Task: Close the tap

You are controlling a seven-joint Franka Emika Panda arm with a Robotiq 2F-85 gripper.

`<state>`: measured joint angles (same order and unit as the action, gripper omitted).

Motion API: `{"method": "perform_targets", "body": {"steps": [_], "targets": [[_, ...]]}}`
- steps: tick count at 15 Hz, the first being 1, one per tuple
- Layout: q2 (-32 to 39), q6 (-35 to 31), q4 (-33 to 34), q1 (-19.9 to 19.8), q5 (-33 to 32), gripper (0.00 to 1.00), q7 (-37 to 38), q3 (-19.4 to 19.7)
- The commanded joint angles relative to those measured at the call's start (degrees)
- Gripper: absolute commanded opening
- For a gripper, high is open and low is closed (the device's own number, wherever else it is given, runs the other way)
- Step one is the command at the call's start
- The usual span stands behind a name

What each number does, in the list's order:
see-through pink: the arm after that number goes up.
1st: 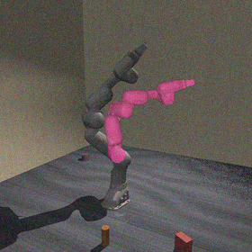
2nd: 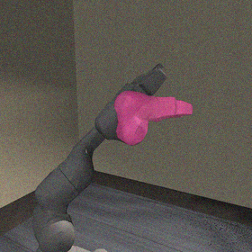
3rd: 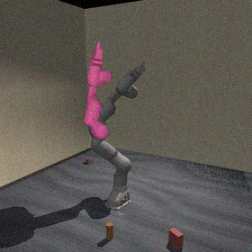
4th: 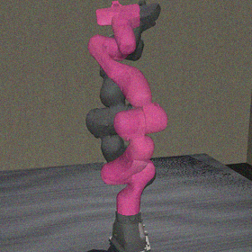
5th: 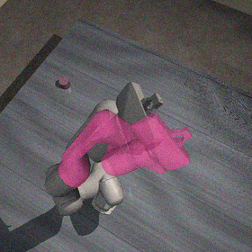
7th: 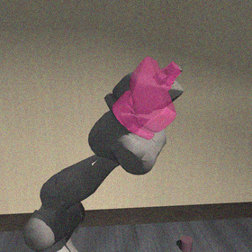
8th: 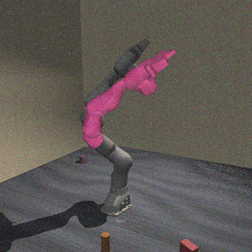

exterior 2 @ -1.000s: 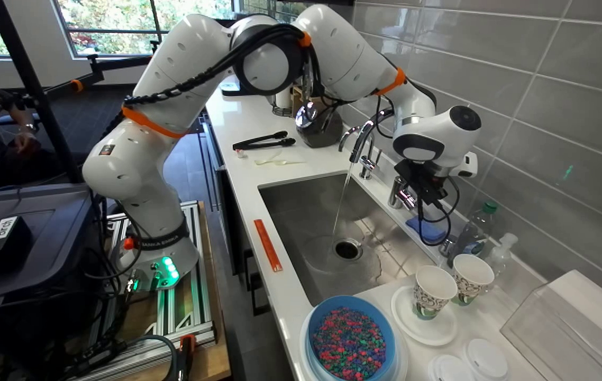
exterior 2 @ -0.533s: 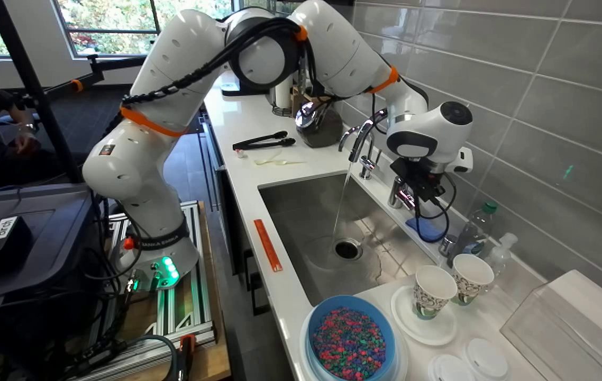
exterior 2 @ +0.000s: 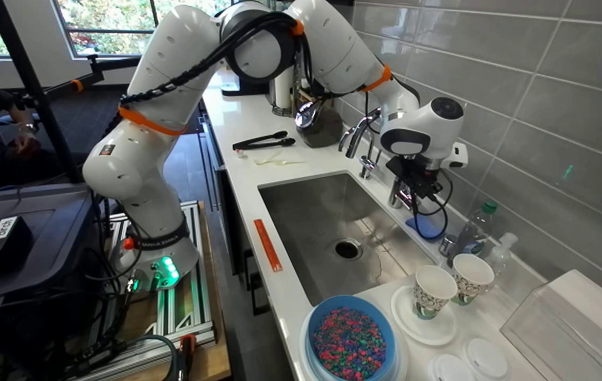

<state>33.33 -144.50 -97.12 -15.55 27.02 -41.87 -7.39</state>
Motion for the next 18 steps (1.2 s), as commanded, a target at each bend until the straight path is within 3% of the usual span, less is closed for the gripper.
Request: {"method": "perform_targets", "body": {"steps": [1,13,14,15,17,18], "targets": [[-6.3,2.0,-5.5,-0.1,-0.3,0.03,1.7,-1.7],[-7.5,0.4,-7.0,-0.5,-0.1,0.03,1.6,-2.2],[-7.5,0.4,-7.0,-0.4,-0.2,0.12,1.7,-2.1],[-7.5,0.3,-6.9,-0.4,-0.2,0.38,1.9,-2.0],[-7.7,0.4,-6.6,-0.6,0.2,0.43,2.2,-2.2],[-8.5,0.9,-6.4,-0.8,0.7,0.51,2.4,-2.4]]}}
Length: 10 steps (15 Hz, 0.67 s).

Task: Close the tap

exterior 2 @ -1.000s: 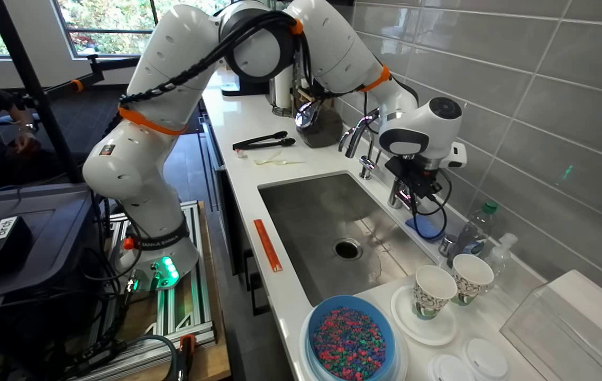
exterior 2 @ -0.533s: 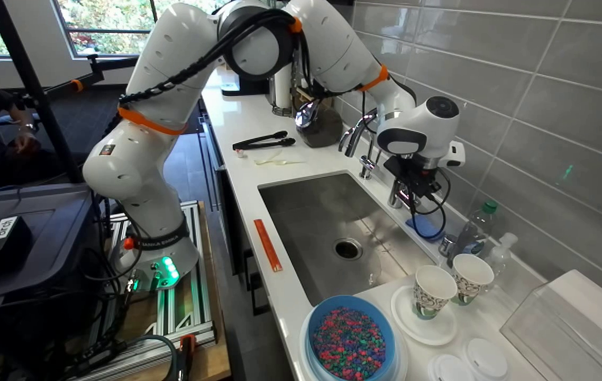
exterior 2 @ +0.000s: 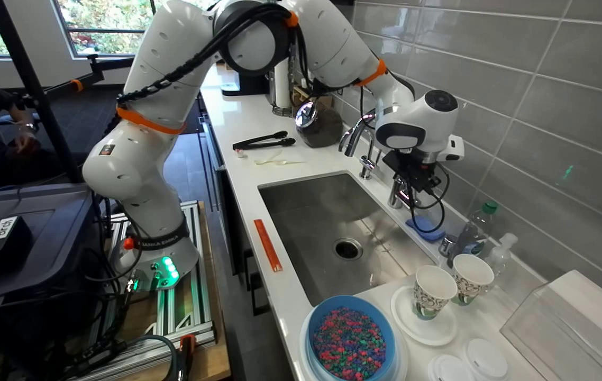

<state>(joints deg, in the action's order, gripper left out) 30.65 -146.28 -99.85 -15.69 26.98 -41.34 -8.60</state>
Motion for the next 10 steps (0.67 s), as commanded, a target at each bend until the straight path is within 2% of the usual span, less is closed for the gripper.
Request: {"method": "perform_targets", "body": {"steps": [1,6,7,10], "targets": [[-6.8,2.8,-3.7,-0.6,1.3,0.58,2.1,-1.2],[-10.2,3.6,-3.6,0.5,1.1,0.96,5.1,0.5],[-10.3,3.2,-3.6,0.6,0.8,1.00,5.7,0.9],[-10.7,2.7,-3.8,1.1,-0.8,1.00,7.9,2.5]]}}
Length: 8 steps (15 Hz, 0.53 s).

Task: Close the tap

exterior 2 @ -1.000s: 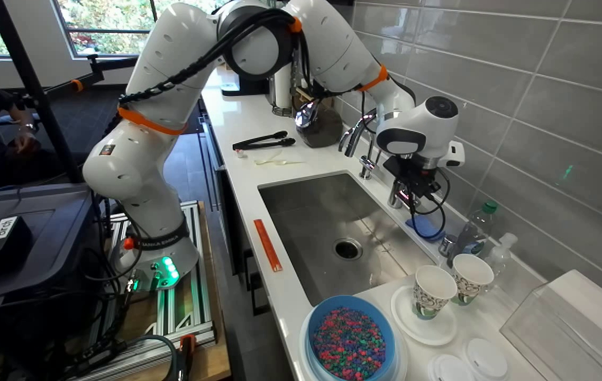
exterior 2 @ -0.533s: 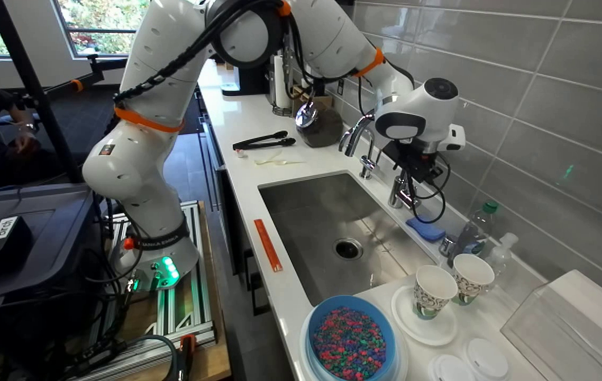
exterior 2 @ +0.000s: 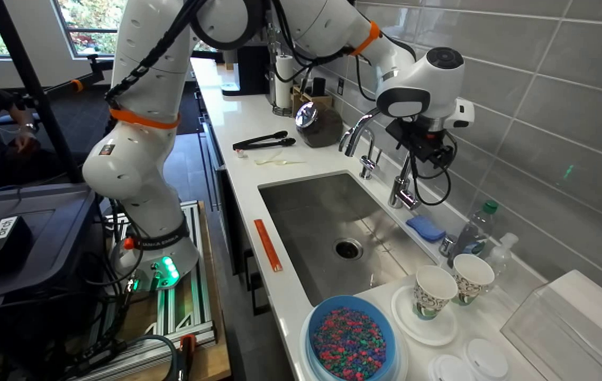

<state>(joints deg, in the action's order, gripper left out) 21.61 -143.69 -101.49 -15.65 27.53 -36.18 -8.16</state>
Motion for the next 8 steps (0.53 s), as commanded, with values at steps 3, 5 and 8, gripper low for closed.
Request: {"method": "perform_targets", "body": {"steps": [3,5,8], "targets": [[-2.8,0.4,-3.9,1.9,-5.4,1.00,6.2,4.7],[-4.1,1.1,-5.3,2.2,-8.6,1.00,8.6,6.5],[-7.3,1.6,-8.9,2.4,-12.8,1.00,11.1,8.6]]}}
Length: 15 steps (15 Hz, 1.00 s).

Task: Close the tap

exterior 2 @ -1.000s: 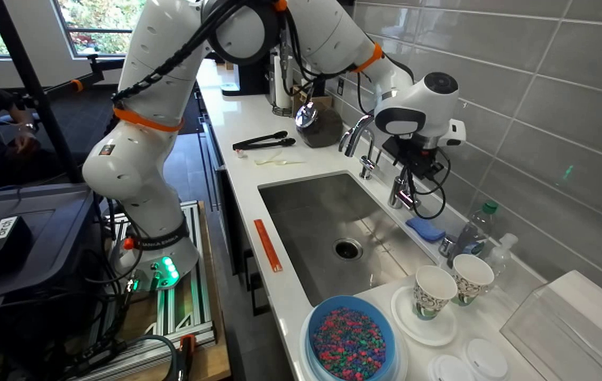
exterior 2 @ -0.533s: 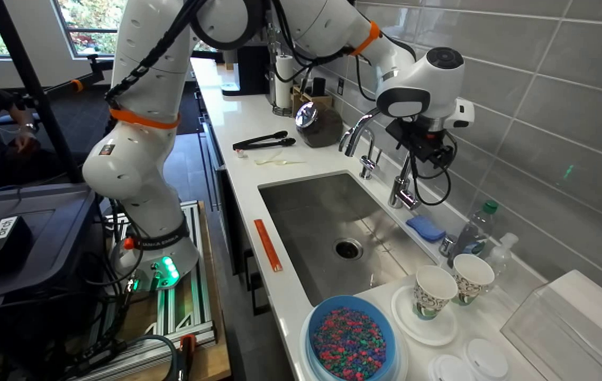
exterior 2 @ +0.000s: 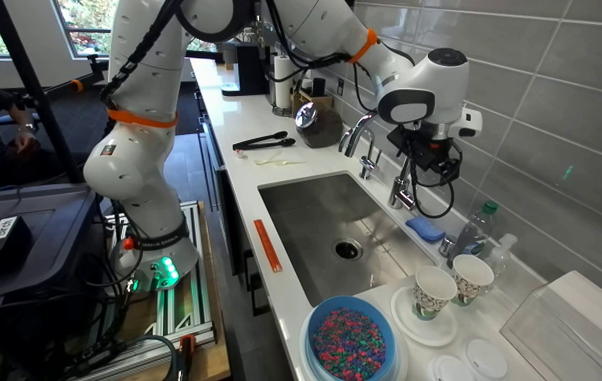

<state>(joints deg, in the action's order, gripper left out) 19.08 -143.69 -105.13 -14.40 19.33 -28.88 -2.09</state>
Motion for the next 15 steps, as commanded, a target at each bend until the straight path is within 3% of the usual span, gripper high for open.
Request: {"method": "perform_targets", "body": {"steps": [1,7,15], "targets": [[-6.0,2.0,-6.5,1.2,-5.8,1.00,4.6,3.1],[-14.8,9.2,-15.4,0.6,-8.7,1.00,2.7,6.3],[-27.6,14.6,-29.1,2.5,-5.9,1.00,-6.5,9.8]]}}
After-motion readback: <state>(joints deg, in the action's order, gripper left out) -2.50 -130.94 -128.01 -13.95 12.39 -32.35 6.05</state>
